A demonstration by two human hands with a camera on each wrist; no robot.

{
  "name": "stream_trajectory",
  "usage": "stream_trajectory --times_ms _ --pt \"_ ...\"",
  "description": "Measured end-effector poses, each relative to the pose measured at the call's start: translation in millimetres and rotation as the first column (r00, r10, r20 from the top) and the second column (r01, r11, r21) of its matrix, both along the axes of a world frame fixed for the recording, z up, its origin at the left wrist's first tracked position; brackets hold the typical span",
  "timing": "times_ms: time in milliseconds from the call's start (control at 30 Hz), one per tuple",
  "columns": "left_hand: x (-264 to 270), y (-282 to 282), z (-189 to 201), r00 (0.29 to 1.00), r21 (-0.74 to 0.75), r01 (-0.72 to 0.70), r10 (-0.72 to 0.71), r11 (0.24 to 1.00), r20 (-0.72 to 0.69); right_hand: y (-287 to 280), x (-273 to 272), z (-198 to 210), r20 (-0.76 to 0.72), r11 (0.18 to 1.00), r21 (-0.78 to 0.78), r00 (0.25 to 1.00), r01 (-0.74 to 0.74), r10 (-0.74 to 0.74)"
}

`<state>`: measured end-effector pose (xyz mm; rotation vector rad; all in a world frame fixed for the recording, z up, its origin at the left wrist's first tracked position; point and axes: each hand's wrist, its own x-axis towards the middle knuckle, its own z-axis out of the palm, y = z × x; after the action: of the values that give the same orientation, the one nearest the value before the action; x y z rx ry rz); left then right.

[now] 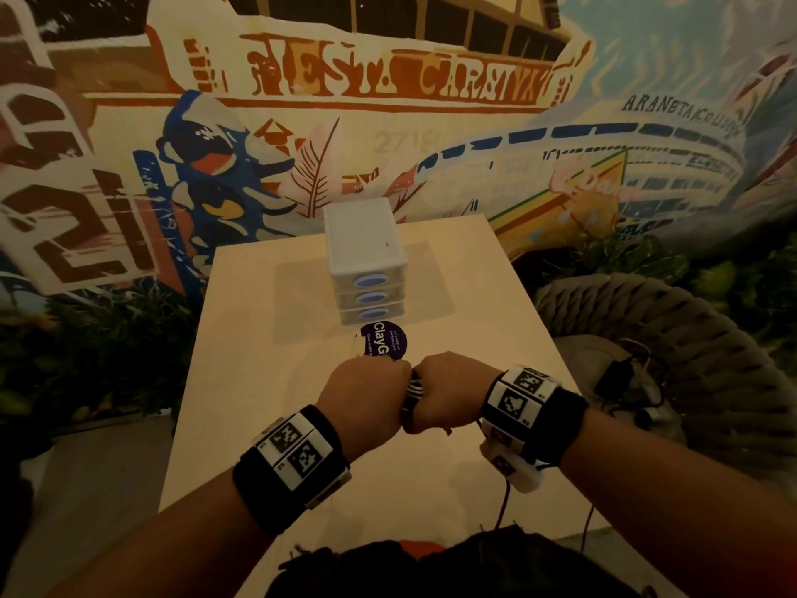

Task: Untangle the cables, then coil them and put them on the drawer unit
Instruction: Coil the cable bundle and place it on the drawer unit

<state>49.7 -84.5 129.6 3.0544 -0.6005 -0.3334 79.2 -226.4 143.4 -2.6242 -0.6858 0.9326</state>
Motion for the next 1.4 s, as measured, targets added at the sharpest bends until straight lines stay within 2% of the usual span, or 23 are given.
stream_trajectory --times_ms 167,267,433,533,600,633,733,833,933,1000,1100,1167,1300,1400 --pt "-3.3 -3.2 -1.8 0.998 0.041 0.027 -0.025 0.999 -0.054 -0.7 -1.4 -8.7 -0.023 1.000 -0.015 1.000 -0.008 0.008" --pt "-4.5 -4.6 -1.6 0.999 0.002 -0.004 0.005 1.000 -0.047 -3.9 -0.2 -10.7 -0.009 1.000 -0.010 1.000 -0.012 0.011" --pt "-0.9 1.4 -0.8 1.000 -0.188 -0.017 0.018 0.982 0.003 -11.2 7.8 -8.3 0.007 1.000 0.027 1.000 0.005 -0.006" --pt "3.2 16.5 2.6 1.000 -0.348 0.013 -0.011 0.938 0.006 -20.6 15.9 -5.7 -0.023 0.995 0.082 0.998 0.060 -0.058" --pt "5.5 30.4 3.3 1.000 -0.494 -0.005 0.004 0.870 -0.002 -30.0 21.7 -5.0 -0.044 0.984 0.148 0.995 0.099 -0.094" --pt "5.9 37.0 3.7 0.999 -0.581 -0.047 0.031 0.813 -0.038 -34.3 23.8 -4.1 -0.062 0.972 0.197 0.991 0.125 -0.115" --pt "6.8 50.4 -3.6 0.958 -0.789 -0.273 0.076 0.551 -0.278 -42.1 28.1 -0.6 -0.173 0.895 0.371 0.966 0.246 -0.194" --pt "5.7 46.5 -10.9 0.917 -0.860 -0.371 -0.006 0.352 -0.398 -38.3 27.3 6.0 -0.283 0.789 0.526 0.940 0.318 -0.190" --pt "5.7 30.1 -4.9 0.907 -0.891 -0.345 -0.140 0.296 -0.397 -28.9 22.8 11.1 -0.365 0.693 0.648 0.927 0.315 -0.080" --pt "6.3 18.1 8.1 0.904 -0.920 -0.295 -0.235 0.258 -0.356 -21.8 20.5 14.3 -0.380 0.673 0.679 0.925 0.292 -0.018" --pt "7.4 11.2 23.7 0.893 -0.953 -0.293 -0.335 0.077 -0.301 -16.2 19.5 18.1 -0.463 0.630 0.715 0.881 0.301 0.104" --pt "6.6 9.5 29.5 0.887 -0.953 -0.304 -0.366 -0.005 -0.282 -16.0 18.2 22.5 -0.509 0.602 0.735 0.840 0.312 0.186" --pt "9.1 8.3 30.2 0.932 -0.957 -0.281 -0.260 -0.076 -0.253 -13.7 17.7 27.2 -0.572 0.536 0.750 0.786 0.387 0.233" --pt "12.7 4.9 27.8 0.962 -0.963 -0.243 -0.160 -0.117 -0.223 -16.5 20.8 26.5 -0.569 0.592 0.710 0.805 0.381 0.165"
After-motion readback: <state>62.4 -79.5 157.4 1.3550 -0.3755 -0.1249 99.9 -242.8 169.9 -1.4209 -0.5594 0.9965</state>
